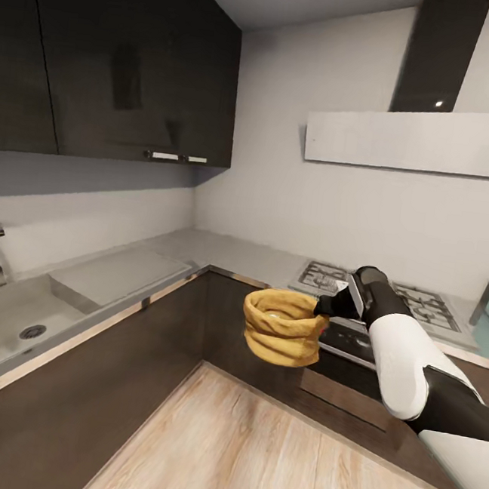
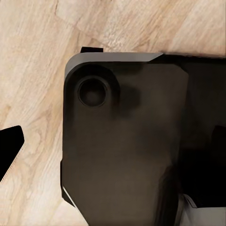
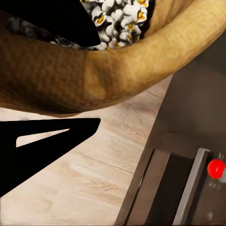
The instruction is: In the kitchen, take the popcorn bag from the countertop, put it into the microwave, and heat it until the popcorn is cooked so the cooked popcorn ends up inside the bag.
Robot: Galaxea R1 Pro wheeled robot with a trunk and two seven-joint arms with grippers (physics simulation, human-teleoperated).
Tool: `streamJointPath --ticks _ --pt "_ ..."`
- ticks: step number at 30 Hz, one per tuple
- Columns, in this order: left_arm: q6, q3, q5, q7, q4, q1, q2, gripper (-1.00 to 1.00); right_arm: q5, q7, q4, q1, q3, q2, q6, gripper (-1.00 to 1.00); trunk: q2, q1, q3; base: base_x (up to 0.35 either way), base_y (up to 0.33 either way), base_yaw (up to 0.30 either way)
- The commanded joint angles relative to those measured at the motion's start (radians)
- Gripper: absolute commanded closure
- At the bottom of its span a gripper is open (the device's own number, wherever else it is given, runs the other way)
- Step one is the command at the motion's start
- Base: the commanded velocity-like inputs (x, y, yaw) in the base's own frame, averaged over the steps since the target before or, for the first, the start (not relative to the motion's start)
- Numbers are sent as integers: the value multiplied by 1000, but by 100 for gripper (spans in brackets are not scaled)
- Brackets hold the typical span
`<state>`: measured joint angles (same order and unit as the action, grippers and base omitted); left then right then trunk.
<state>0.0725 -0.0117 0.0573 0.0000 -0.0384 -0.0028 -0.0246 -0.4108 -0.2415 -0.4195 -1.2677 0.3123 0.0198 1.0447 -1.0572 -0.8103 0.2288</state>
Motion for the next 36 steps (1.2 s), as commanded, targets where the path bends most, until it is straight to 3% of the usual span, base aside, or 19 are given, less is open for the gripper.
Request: streamJointPath --ticks 1,20,27,32,36 --pt "3 -1 6 0 0 0 0 -100 -9 -8 -1 -1 7 0 2 100 -1 0 1 -4 0 -290" --pt "4 1 9 0 -1 0 2 -100 -10 -13 -3 -1 8 2 2 100 -1 0 -3 0 0 -294" --pt "3 2 62 0 -1 0 2 -100 -10 -13 -3 -1 8 2 2 100 -1 0 -3 0 0 -297" --pt "3 3 65 0 -1 0 2 -100 -11 -12 -3 -1 8 36 2 100 -1 0 -3 0 0 -297" --pt "3 2 65 0 -1 0 2 -100 -11 -12 -2 -1 8 46 2 100 -1 0 -3 0 0 -297"
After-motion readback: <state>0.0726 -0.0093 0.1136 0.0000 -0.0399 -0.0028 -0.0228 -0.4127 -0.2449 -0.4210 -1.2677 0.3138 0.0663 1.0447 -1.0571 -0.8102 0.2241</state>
